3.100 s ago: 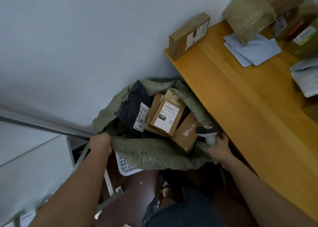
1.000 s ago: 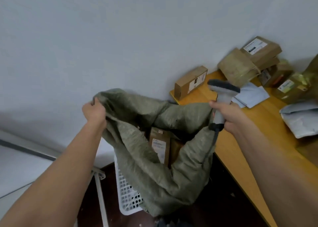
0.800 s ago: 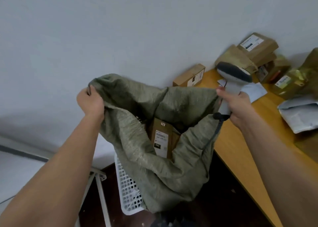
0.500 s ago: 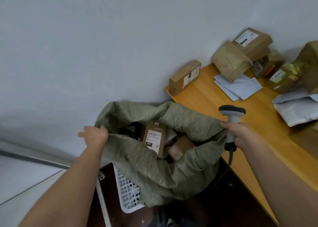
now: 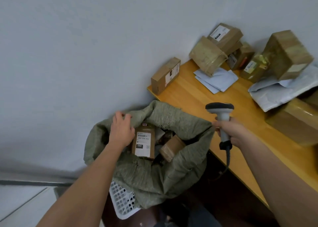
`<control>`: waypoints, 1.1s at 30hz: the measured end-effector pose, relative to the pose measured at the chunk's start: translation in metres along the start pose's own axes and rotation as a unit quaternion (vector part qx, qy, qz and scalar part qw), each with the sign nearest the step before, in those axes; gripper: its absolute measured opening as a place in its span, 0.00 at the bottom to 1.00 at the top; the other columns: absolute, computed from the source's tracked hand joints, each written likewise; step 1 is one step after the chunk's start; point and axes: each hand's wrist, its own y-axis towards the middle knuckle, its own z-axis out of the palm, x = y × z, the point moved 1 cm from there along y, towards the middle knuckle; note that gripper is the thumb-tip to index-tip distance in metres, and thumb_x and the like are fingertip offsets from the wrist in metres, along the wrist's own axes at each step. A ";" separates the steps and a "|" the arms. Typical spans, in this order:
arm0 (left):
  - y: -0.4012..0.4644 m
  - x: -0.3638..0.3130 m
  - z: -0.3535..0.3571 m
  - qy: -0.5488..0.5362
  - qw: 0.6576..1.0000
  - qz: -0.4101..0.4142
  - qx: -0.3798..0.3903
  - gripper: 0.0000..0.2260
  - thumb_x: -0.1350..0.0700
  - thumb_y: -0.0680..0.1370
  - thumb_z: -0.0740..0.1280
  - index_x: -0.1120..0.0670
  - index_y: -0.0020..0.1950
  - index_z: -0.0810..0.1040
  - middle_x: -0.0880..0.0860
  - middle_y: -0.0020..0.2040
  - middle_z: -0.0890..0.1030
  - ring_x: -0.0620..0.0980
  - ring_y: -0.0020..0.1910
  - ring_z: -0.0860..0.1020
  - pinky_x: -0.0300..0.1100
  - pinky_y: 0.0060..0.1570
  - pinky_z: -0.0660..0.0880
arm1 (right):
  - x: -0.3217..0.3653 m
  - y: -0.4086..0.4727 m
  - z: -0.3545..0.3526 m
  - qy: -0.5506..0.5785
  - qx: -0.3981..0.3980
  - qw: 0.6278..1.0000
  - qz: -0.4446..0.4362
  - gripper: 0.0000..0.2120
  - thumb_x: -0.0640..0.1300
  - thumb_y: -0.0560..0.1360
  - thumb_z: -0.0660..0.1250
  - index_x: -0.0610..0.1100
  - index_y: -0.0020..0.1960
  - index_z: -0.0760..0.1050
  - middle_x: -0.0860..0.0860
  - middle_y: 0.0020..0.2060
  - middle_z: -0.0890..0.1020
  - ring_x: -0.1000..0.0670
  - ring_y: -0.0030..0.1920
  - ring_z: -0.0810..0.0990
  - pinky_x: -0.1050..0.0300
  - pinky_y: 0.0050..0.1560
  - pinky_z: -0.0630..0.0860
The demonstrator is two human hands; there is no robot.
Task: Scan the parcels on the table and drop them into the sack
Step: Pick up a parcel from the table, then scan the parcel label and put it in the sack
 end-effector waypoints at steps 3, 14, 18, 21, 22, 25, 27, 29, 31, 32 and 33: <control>0.021 -0.027 0.003 -0.035 0.999 0.025 0.005 0.20 0.58 0.77 0.65 0.57 0.69 0.68 0.59 0.65 0.63 0.59 0.64 0.65 0.53 0.64 0.69 | 0.011 -0.012 -0.014 0.019 0.011 0.999 -0.029 0.07 0.40 0.77 0.70 0.40 0.51 0.73 0.41 0.38 0.76 0.47 0.34 0.73 0.50 0.38 0.72; 0.113 -0.117 -0.001 -0.108 0.993 0.040 0.006 0.26 0.59 0.78 0.64 0.60 0.74 0.60 0.60 0.67 0.61 0.59 0.66 0.64 0.52 0.64 0.67 | 0.079 0.016 -0.039 0.079 0.020 0.989 -0.122 0.14 0.46 0.78 0.68 0.40 0.59 0.73 0.45 0.40 0.76 0.50 0.35 0.75 0.55 0.36 0.74; 0.158 -0.130 -0.003 -0.115 0.993 -0.018 0.009 0.29 0.56 0.78 0.66 0.58 0.76 0.56 0.58 0.73 0.58 0.59 0.70 0.62 0.53 0.66 0.66 | 0.106 0.047 -0.044 0.071 0.048 0.988 -0.128 0.13 0.47 0.78 0.68 0.41 0.59 0.73 0.45 0.42 0.76 0.51 0.38 0.76 0.56 0.37 0.75; 0.195 -0.133 0.004 -0.119 0.990 -0.067 0.021 0.33 0.55 0.79 0.67 0.57 0.78 0.53 0.58 0.76 0.56 0.61 0.73 0.60 0.56 0.69 0.63 | 0.117 0.072 -0.049 0.069 0.049 0.989 -0.123 0.16 0.48 0.78 0.68 0.41 0.62 0.71 0.45 0.45 0.76 0.51 0.39 0.76 0.58 0.35 0.75; 0.206 -0.133 0.009 -0.120 0.989 -0.082 0.025 0.34 0.55 0.79 0.67 0.57 0.79 0.52 0.59 0.77 0.55 0.62 0.73 0.60 0.57 0.70 0.63 | 0.119 0.080 -0.051 0.066 0.052 0.989 -0.120 0.17 0.48 0.78 0.68 0.41 0.62 0.71 0.45 0.46 0.76 0.51 0.39 0.76 0.59 0.35 0.75; 0.230 -0.135 0.020 -0.131 0.986 -0.098 0.034 0.33 0.58 0.78 0.67 0.60 0.78 0.53 0.62 0.77 0.58 0.63 0.73 0.61 0.56 0.70 0.64 | 0.120 0.099 -0.060 0.066 0.068 0.990 -0.107 0.18 0.49 0.78 0.68 0.41 0.62 0.71 0.46 0.46 0.76 0.52 0.38 0.77 0.60 0.33 0.75; 0.240 -0.136 0.027 -0.133 0.984 -0.110 0.037 0.29 0.60 0.78 0.67 0.62 0.76 0.58 0.63 0.72 0.66 0.63 0.69 0.67 0.54 0.65 0.68 | 0.119 0.109 -0.065 0.062 0.079 0.990 -0.098 0.17 0.50 0.79 0.67 0.41 0.62 0.72 0.45 0.46 0.77 0.51 0.39 0.77 0.58 0.37 0.76; 0.246 -0.136 0.033 -0.117 0.986 -0.107 0.041 0.24 0.60 0.77 0.68 0.62 0.70 0.64 0.64 0.65 0.71 0.63 0.63 0.72 0.51 0.57 0.71 | 0.117 0.116 -0.071 0.061 0.088 0.991 -0.083 0.16 0.51 0.79 0.66 0.41 0.61 0.73 0.45 0.46 0.77 0.50 0.40 0.78 0.56 0.39 0.76; 0.247 -0.138 0.036 -0.075 0.989 -0.114 0.048 0.21 0.58 0.78 0.68 0.63 0.67 0.67 0.63 0.63 0.70 0.62 0.58 0.74 0.51 0.52 0.72 | 0.115 0.122 -0.075 0.062 0.095 0.991 -0.067 0.17 0.52 0.79 0.65 0.41 0.61 0.73 0.44 0.46 0.77 0.51 0.38 0.78 0.57 0.37 0.75; 0.246 -0.138 0.038 -0.054 0.990 -0.120 0.053 0.19 0.57 0.78 0.67 0.63 0.65 0.68 0.62 0.63 0.69 0.60 0.54 0.75 0.50 0.50 0.72 | 0.115 0.123 -0.076 0.065 0.096 0.991 -0.060 0.17 0.52 0.80 0.65 0.40 0.61 0.73 0.44 0.45 0.77 0.51 0.37 0.78 0.58 0.36 0.75; 0.244 -0.141 0.038 -0.043 0.989 -0.126 0.060 0.17 0.56 0.79 0.67 0.64 0.63 0.70 0.62 0.62 0.68 0.59 0.50 0.74 0.49 0.47 0.72 | 0.115 0.124 -0.077 0.072 0.096 0.991 -0.055 0.17 0.51 0.80 0.64 0.39 0.61 0.73 0.44 0.44 0.77 0.51 0.35 0.77 0.59 0.34 0.75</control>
